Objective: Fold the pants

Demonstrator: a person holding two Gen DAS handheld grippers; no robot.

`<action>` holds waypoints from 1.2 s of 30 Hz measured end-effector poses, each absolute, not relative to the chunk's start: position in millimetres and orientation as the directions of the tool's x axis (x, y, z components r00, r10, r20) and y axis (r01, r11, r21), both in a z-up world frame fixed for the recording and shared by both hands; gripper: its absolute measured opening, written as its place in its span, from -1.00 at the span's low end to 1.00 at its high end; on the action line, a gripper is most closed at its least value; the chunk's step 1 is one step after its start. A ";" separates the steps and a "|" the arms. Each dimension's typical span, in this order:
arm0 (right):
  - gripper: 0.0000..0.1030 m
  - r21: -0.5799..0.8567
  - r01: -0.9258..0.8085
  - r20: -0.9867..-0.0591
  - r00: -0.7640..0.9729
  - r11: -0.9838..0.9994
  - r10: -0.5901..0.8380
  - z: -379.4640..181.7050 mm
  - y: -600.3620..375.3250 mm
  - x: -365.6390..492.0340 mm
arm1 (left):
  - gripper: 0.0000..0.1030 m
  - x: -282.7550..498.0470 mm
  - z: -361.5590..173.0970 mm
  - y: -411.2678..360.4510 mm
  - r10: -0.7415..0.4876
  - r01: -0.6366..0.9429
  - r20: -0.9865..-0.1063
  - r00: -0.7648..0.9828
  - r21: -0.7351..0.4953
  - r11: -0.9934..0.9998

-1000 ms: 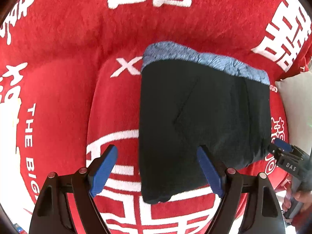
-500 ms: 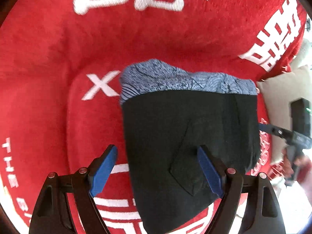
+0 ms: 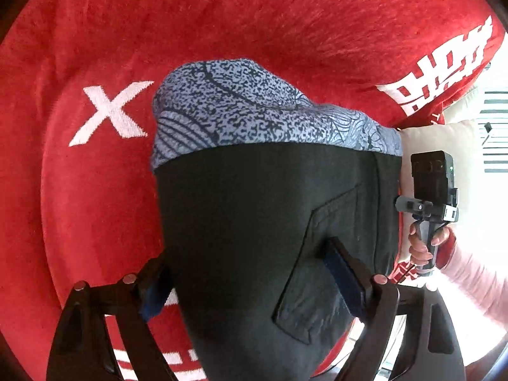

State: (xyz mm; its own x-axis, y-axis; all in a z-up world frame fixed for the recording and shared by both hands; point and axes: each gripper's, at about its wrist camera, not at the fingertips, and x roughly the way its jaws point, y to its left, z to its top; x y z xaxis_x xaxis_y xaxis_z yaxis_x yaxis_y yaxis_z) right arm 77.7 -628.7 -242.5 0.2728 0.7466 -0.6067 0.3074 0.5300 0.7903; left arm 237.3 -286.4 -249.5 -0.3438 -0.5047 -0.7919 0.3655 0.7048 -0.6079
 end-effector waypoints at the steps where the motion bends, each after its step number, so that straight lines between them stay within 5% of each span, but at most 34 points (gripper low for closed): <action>1: 0.58 0.792 0.306 -0.605 0.273 0.529 0.748 -243.9 -627.0 79.6 | 0.70 236.8 -249.8 -287.6 -0.506 0.363 -0.793 -0.339 -0.606 0.708; 5: 0.38 0.763 0.364 -0.632 0.249 0.534 0.733 -244.1 -627.1 82.6 | 0.49 231.2 -241.2 -283.8 -0.507 0.375 -0.812 -0.289 -0.583 0.721; 11: -0.27 0.770 0.409 -0.622 0.315 0.489 0.717 -224.5 -624.0 77.1 | 0.07 223.1 -216.1 -282.5 -0.507 0.397 -0.829 -0.239 -0.559 0.728; 25: -0.29 0.798 0.400 -0.588 0.348 0.451 0.730 -179.0 -604.4 35.6 | 0.01 182.6 -160.3 -260.4 -0.539 0.395 -0.810 -0.231 -0.585 0.708; 32: -0.29 0.756 0.447 -0.629 0.294 0.478 0.719 -199.5 -574.7 8.4 | 0.01 151.7 -186.2 -246.3 -0.473 0.372 -0.843 -0.256 -0.537 0.757; 36: -0.19 0.729 0.458 -0.665 0.301 0.508 0.683 -212.4 -570.3 5.6 | 0.44 152.1 -201.3 -233.8 -0.459 0.342 -0.862 -0.214 -0.506 0.792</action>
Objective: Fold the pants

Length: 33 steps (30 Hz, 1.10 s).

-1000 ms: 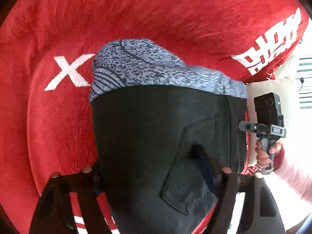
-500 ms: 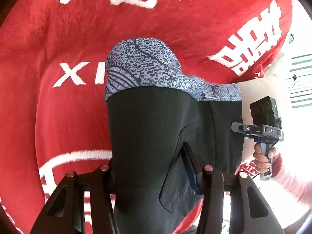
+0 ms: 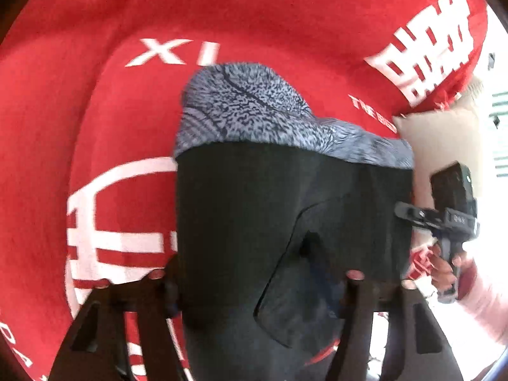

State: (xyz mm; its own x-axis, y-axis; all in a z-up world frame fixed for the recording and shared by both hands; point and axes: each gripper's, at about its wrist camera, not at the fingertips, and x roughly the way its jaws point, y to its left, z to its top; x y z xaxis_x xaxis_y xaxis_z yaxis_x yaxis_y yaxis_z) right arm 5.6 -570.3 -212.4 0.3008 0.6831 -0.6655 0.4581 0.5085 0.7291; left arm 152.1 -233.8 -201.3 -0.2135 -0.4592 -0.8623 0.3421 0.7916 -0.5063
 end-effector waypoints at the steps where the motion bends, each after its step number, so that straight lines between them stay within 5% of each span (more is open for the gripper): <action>1: -0.13 0.721 0.459 -0.675 0.301 0.518 0.674 -212.6 -570.3 6.0 | 0.52 154.5 -202.6 -231.8 -0.450 0.330 -0.869 -0.207 -0.495 0.804; 6: 0.08 0.650 0.468 -0.749 0.261 0.599 0.609 -204.3 -567.3 4.9 | 0.72 154.9 -190.5 -233.4 -0.360 0.372 -0.921 -0.150 -0.390 0.842; 14: 0.35 0.423 0.539 -0.900 0.157 0.729 0.406 -164.6 -561.7 -10.0 | 0.72 142.4 -147.1 -240.8 -0.189 0.455 -0.981 -0.036 -0.185 0.871; 18: 0.58 0.346 0.579 -0.932 0.126 0.738 0.339 -144.1 -553.1 -20.5 | 0.73 128.9 -128.7 -245.3 -0.154 0.494 -0.988 -0.013 -0.140 0.858; 19: 0.58 0.322 0.592 -0.941 0.117 0.739 0.317 -139.4 -550.4 -22.8 | 0.97 124.6 -124.9 -241.2 -0.146 0.503 -0.989 -0.012 -0.132 0.854; 20: 0.58 0.302 0.600 -0.949 0.112 0.741 0.296 -135.1 -547.7 -24.5 | 1.00 120.0 -121.8 -241.7 -0.137 0.505 -0.990 -0.011 -0.124 0.854; 27: 1.00 0.201 0.630 -0.979 0.110 0.751 0.169 -98.2 -523.8 -34.2 | 1.00 87.4 -101.7 -254.4 -0.095 0.554 -0.995 -0.025 -0.093 0.828; 33: 1.00 0.108 0.591 -0.993 0.101 0.799 0.059 -68.7 -492.7 -22.9 | 1.00 74.9 -78.1 -253.7 -0.075 0.567 -0.997 0.017 -0.052 0.822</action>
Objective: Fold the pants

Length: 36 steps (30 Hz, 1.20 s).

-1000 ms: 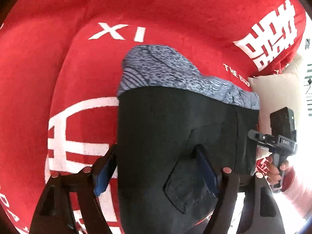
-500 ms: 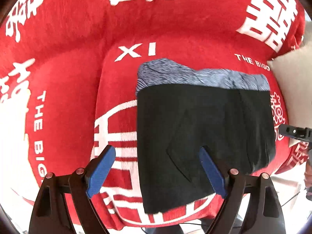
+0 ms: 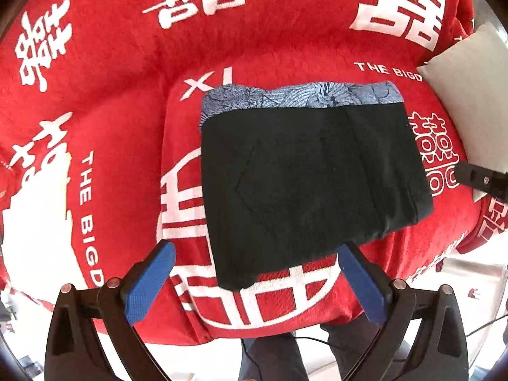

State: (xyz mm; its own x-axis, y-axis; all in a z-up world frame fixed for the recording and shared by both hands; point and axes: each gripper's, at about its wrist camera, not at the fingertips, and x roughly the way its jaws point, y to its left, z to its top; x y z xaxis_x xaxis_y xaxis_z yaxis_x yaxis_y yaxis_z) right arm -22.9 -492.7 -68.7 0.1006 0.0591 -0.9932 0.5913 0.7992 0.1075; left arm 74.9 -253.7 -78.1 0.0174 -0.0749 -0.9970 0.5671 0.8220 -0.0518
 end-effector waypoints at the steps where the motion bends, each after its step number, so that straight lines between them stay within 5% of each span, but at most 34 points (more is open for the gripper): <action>1: 1.00 0.100 0.585 -0.994 0.102 0.805 0.050 -65.0 -487.7 -21.4 | 1.00 74.3 -74.3 -252.5 -0.077 0.564 -0.997 0.023 -0.050 0.824; 22: 1.00 -0.023 0.506 -0.995 0.071 0.862 -0.068 -8.6 -423.0 -25.6 | 1.00 50.5 -22.6 -238.6 -0.043 0.527 -0.993 0.108 0.021 0.850; 36: 1.00 0.016 0.431 -0.997 0.073 0.902 -0.017 -0.7 -422.3 -41.6 | 1.00 25.9 -7.4 -244.2 0.006 0.467 -0.992 0.129 0.066 0.882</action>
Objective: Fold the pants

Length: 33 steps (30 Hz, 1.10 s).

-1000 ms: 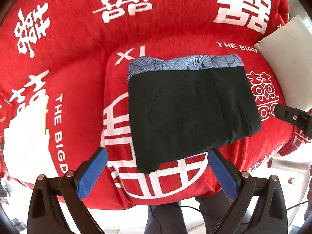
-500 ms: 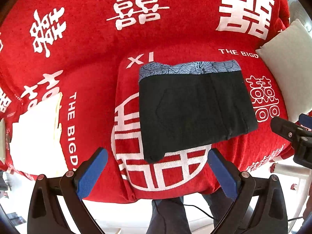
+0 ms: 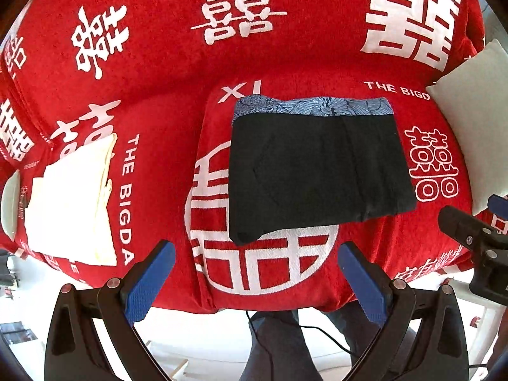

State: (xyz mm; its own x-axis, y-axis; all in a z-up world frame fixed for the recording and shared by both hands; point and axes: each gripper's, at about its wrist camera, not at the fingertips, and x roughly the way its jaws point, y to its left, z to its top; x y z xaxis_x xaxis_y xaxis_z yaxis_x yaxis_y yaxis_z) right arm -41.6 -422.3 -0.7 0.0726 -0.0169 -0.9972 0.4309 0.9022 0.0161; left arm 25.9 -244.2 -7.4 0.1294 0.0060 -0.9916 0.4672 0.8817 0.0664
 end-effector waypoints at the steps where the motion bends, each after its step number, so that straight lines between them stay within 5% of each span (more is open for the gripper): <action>1: 1.00 0.017 0.427 -0.997 0.072 0.904 -0.016 -0.3 -422.3 -42.3 | 1.00 25.0 -7.2 -245.0 0.008 0.469 -0.992 0.128 0.068 0.881; 33: 1.00 0.029 0.400 -0.996 0.085 0.916 -0.006 5.6 -427.7 -38.1 | 1.00 20.5 4.7 -250.4 0.018 0.458 -0.988 0.151 0.086 0.885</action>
State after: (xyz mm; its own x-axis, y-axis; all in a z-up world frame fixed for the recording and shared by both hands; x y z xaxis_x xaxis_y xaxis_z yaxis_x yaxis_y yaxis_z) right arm -38.1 -427.6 5.6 0.0851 -0.0060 -0.9964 0.4000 0.9161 0.0286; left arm 20.5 -250.4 4.7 0.1507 0.0180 -0.9884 0.4583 0.8846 0.0860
